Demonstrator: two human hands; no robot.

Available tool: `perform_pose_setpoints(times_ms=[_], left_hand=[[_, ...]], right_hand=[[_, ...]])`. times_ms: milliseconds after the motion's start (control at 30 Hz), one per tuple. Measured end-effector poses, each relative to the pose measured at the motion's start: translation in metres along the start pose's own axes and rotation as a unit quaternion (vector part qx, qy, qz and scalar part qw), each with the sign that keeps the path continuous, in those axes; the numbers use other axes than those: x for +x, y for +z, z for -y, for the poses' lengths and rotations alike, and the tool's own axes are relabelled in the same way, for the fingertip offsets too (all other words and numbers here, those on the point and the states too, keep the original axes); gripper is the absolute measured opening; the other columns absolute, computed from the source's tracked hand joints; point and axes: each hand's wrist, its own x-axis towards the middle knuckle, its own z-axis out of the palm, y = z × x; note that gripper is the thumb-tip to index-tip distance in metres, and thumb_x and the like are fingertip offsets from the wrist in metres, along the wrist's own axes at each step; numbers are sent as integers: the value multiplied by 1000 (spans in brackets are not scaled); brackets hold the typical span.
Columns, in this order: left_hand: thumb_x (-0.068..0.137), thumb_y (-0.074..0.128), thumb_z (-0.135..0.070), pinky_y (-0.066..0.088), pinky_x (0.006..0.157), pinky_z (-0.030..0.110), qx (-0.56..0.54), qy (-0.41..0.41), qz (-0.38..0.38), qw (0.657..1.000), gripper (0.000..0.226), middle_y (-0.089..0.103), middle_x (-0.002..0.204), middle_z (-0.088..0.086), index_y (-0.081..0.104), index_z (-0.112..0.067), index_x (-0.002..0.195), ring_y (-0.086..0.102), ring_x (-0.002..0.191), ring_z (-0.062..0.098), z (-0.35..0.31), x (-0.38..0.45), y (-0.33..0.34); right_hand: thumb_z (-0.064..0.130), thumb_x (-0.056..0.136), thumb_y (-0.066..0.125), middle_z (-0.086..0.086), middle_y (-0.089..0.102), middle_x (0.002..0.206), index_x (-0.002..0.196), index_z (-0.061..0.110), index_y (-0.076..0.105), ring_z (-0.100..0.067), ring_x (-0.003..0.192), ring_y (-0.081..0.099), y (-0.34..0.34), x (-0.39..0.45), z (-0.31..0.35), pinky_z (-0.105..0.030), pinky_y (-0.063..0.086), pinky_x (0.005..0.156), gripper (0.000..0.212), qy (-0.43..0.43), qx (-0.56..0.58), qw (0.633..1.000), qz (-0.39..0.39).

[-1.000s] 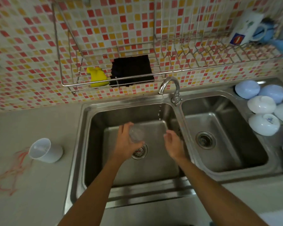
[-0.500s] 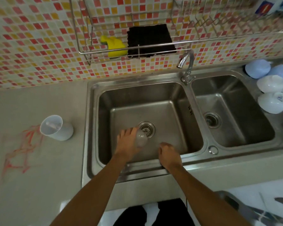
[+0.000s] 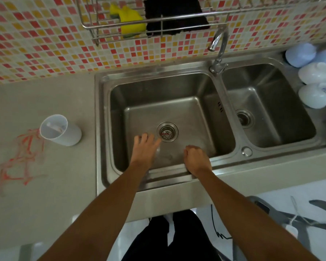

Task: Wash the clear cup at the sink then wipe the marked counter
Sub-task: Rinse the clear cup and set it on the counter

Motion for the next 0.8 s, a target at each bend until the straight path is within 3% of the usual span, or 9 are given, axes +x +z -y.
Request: perform_pose_setpoints(times_ms=[167, 433, 567, 700, 800], left_hand=[[83, 66, -19, 32, 103, 45, 54, 34, -35, 997, 58, 44, 134, 10, 39, -22, 135, 41, 121, 30, -4, -3, -11], [92, 48, -16, 21, 114, 50, 173, 146, -66, 972, 52, 32, 147, 16, 31, -12, 140, 28, 138, 33, -5, -1, -8], [82, 63, -12, 17, 115, 51, 117, 76, -49, 989, 69, 29, 147, 15, 27, -16, 141, 26, 137, 34, -5, -8, -16], [68, 73, -8, 24, 112, 53, 19, -34, -85, 996, 73, 46, 133, 13, 40, -19, 133, 40, 126, 36, 5, -22, -27], [50, 86, -14, 32, 108, 54, -52, -120, -118, 984, 88, 53, 127, 13, 42, -17, 126, 45, 124, 37, 22, -32, -27]], right_hand=[[12, 94, 47, -11, 68, 87, 92, 7, 65, -26, 79, 66, 0, -2, -1, -33, 52, 70, 19, 0, 5, 1000, 1], [13, 95, 47, -12, 69, 90, 96, 7, 66, -26, 81, 67, -4, -4, 1, -32, 52, 71, 20, -5, -3, 1000, 11], [16, 96, 49, -10, 70, 89, 97, 9, 66, -22, 79, 67, -5, -6, -2, -29, 54, 71, 18, -10, -7, 999, 42], [22, 95, 55, -5, 68, 91, 99, 15, 60, -14, 76, 62, -5, -8, -4, -24, 51, 70, 10, -24, 6, 998, 57], [25, 96, 51, -7, 68, 97, 114, 17, 56, -20, 83, 64, -5, -10, -6, -34, 53, 74, 21, -5, 98, 993, 61]])
